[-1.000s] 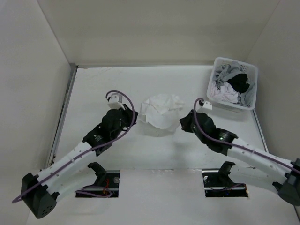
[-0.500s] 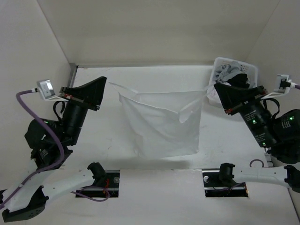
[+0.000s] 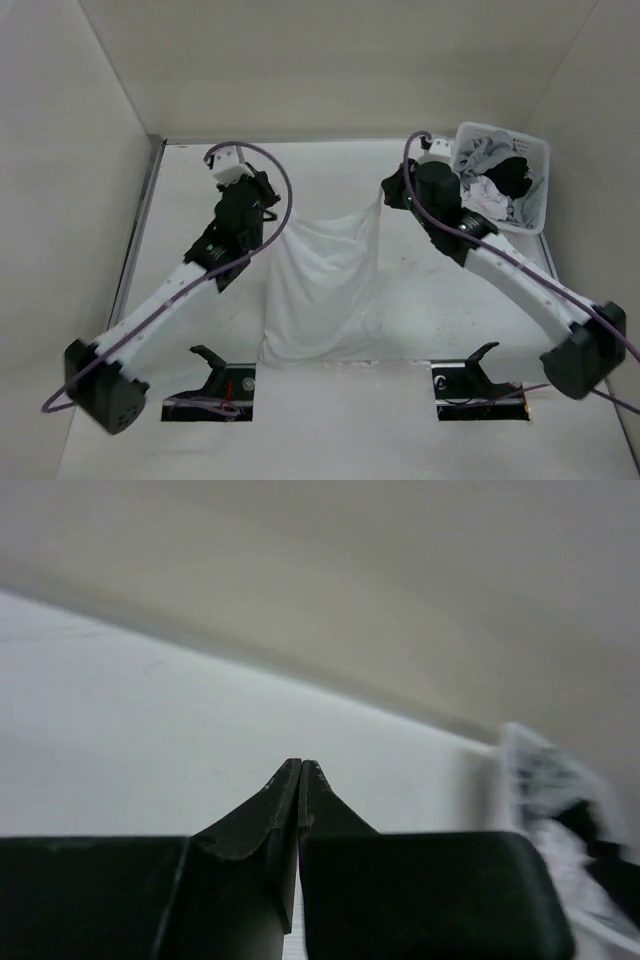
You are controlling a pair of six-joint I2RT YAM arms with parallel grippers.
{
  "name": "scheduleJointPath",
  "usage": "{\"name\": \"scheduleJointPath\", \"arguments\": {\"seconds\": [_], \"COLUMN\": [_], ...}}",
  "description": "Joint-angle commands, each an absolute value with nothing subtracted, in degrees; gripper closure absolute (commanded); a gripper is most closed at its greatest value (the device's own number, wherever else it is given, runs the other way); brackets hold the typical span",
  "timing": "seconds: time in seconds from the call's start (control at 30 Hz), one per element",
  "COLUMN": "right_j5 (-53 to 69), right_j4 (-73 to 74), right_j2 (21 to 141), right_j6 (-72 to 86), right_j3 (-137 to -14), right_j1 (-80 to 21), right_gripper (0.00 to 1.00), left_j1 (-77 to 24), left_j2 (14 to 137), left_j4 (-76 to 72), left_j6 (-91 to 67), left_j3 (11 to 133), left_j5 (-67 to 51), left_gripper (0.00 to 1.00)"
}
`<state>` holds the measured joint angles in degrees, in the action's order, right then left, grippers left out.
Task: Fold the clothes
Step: Flatten the tank top out
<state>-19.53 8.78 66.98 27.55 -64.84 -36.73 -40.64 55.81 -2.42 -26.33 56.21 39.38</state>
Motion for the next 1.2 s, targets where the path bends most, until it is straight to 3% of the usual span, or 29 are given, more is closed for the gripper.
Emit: {"name": "scheduleJointPath", "arguments": {"seconds": [0.0, 0.17, 0.27, 0.33, 0.4, 0.43, 0.47, 0.53, 0.57, 0.63, 0.7, 0.77, 0.83, 0.9, 0.97, 1.17], "right_j5": [-8.2, -5.7, -6.7, -7.3, -8.4, -9.2, -10.2, -11.3, -10.9, -10.2, -10.2, -12.5, -16.2, -18.6, -19.1, -18.7], "right_j4": [-0.1, 1.3, 6.6, 6.9, 5.8, 4.8, 3.3, -0.8, -2.4, -3.4, -2.7, -2.2, -2.5, -1.9, 0.9, 3.7], "right_j2": [78.9, 104.5, 113.0, 113.2, 110.8, 108.7, 106.2, 101.2, 99.1, 95.4, 91.9, 86.8, 80.9, 76.9, 75.2, 75.0], "right_j6": [33.6, 33.3, 33.5, 33.4, 32.6, 32.3, 32.1, 32.9, 33.2, 33.7, 33.1, 32.9, 33.6, 33.9, 34.6, 35.9], "right_j3": [-67.3, -90.9, -104.1, -105.8, -102.9, -99.5, -95.1, -84.9, -80.0, -71.8, -65.7, -59.0, -52.5, -47.8, -44.8, -39.6], "right_j1": [-30.3, -23.9, -21.7, -21.4, -21.7, -21.7, -22.0, -23.8, -24.9, -28.0, -31.6, -35.1, -38.0, -39.9, -40.4, -42.9], "right_gripper": [0.98, 0.97, 0.86, 0.77, 0.56, 0.46, 0.42, 0.46, 0.54, 0.83, 0.98, 0.97, 0.81, 0.64, 0.55, 0.57], "left_j1": [-27.5, -18.2, -17.4, -17.4, -17.4, -17.4, -17.5, -18.1, -18.6, -20.2, -22.0, -24.1, -26.2, -26.8, -26.5, -23.7], "left_j2": [69.4, 96.5, 104.9, 106.3, 106.4, 105.7, 104.3, 100.2, 97.8, 92.5, 86.4, 79.5, 72.1, 65.4, 59.8, 48.9], "left_j4": [-8.0, -10.1, -8.4, -9.5, -11.7, -11.9, -12.0, -12.6, -13.2, -14.3, -13.7, -11.4, -6.4, 0.8, 7.6, 15.6], "left_j6": [-33.4, -34.1, -34.0, -33.0, -31.5, -30.8, -30.8, -31.5, -32.7, -34.1, -36.5, -38.6, -41.4, -45.5, -50.5, -56.3], "left_j3": [55.2, 75.1, 85.7, 88.9, 89.4, 88.3, 86.2, 78.5, 73.9, 63.8, 53.8, 45.0, 37.6, 32.2, 28.1, 21.9], "left_j5": [31.9, 26.2, 24.8, 24.7, 24.0, 23.3, 23.2, 23.6, 23.7, 23.7, 23.7, 23.4, 23.2, 23.0, 22.6, 20.3], "left_gripper": [1.00, 0.98, 0.90, 0.72, 0.48, 0.44, 0.42, 0.42, 0.44, 0.50, 0.60, 0.71, 0.76, 0.77, 0.72, 0.65]}}
